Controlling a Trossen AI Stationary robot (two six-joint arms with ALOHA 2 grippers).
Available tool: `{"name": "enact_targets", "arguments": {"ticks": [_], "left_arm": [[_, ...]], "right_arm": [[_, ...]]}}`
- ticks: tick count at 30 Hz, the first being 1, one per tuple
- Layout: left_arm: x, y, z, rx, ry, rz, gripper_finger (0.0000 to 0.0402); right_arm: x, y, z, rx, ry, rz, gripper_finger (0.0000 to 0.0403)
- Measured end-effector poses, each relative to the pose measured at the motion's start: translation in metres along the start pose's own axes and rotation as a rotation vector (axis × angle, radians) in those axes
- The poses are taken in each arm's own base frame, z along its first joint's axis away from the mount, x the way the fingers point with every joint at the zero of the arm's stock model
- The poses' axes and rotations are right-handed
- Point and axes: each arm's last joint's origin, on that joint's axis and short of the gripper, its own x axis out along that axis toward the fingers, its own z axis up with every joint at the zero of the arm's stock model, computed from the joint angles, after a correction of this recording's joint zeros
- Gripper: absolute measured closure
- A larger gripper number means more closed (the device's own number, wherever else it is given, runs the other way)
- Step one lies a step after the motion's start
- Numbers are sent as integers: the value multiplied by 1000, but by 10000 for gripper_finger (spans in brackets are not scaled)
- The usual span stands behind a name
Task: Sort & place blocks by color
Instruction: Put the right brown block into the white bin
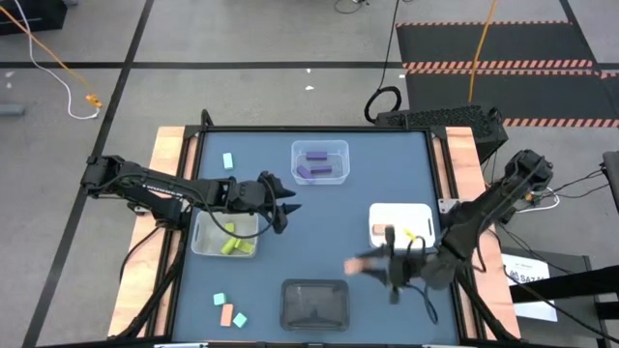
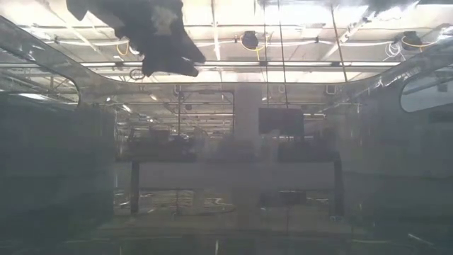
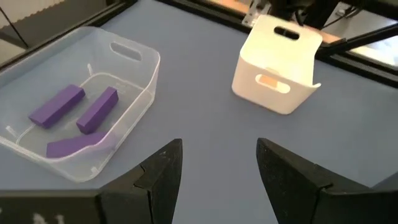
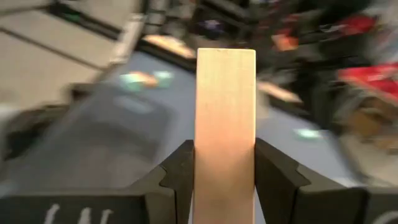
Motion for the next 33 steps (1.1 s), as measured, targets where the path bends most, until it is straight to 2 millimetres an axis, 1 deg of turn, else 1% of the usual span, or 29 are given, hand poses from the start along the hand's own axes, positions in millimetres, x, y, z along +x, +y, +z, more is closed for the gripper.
{"name": "enact_targets", "arguments": {"ticks": [4,9,14,17,19,22,24,31,33], "left_arm": [[0,-2,7,-12,-69,-24,195],[-1,-4,15,-39,-143,-53,194],[-1,-6,15,-82,-150,-63,194],[-2,-7,14,-107,-144,-69,194],[-2,-9,13,-111,-142,-75,195],[-3,-12,12,-109,-138,-87,195],[-4,-14,11,-110,-136,-94,194],[-6,-20,9,-110,-129,-114,194],[-6,-21,8,-108,-128,-119,195]], "right_arm": [[15,-25,5,-41,-17,-145,285],[33,-64,10,27,-64,-316,284],[47,-105,4,52,-41,-475,285],[52,-123,-2,45,-9,-543,285],[53,-131,-5,49,5,-571,285],[54,-136,-7,28,23,-589,285],[54,-135,-7,1,35,-583,285],[51,-116,-4,-38,36,-512,285],[50,-109,-5,-54,63,-511,286]]}}
